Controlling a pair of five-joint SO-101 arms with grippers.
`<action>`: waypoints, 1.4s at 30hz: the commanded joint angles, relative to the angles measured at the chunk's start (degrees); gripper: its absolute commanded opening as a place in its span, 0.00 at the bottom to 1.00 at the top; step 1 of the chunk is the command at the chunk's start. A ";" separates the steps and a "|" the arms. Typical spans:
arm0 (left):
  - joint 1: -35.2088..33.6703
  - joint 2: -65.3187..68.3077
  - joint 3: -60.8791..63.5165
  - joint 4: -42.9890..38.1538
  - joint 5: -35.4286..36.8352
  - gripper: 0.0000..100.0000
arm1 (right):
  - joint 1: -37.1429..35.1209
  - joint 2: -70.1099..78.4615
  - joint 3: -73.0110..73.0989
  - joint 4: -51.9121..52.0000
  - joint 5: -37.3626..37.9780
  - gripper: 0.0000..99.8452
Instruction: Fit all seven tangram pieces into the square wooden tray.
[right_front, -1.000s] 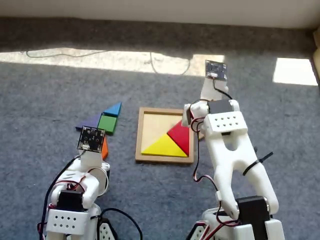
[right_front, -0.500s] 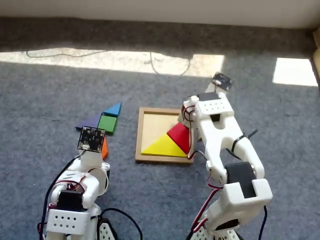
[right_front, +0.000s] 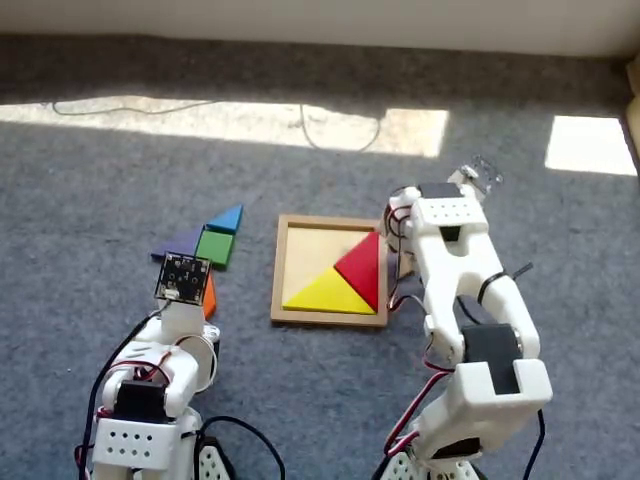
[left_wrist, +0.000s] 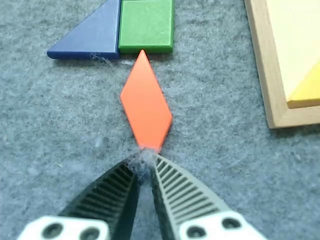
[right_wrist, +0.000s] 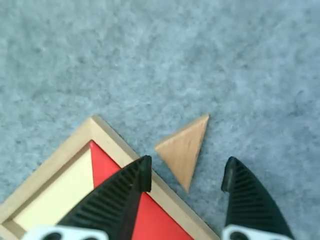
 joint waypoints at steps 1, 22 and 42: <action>-0.66 -0.57 1.63 0.26 -0.35 0.01 | 0.66 -0.40 -3.12 -2.95 -0.79 0.22; -0.66 -0.57 1.63 0.26 -0.35 0.01 | 1.10 6.37 -6.37 -1.54 -0.79 0.22; -0.66 -0.57 1.63 0.26 -0.35 0.01 | 2.68 6.37 -6.46 1.71 -2.73 0.19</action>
